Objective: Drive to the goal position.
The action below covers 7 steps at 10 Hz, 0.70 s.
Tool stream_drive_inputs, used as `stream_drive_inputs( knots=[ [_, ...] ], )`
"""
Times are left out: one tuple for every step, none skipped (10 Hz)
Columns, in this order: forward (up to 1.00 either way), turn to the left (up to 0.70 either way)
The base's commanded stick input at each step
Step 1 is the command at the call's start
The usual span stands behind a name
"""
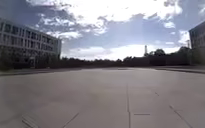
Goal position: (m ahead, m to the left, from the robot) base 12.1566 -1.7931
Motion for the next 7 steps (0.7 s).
stream_drive_inputs(
  knots=[
    [0.66,-0.01],
    [0.66,-0.01],
    [0.66,-0.01],
    [0.66,-0.01],
    [0.66,-0.01],
    [0.66,-0.01],
    [0.66,-0.01]
  ],
)
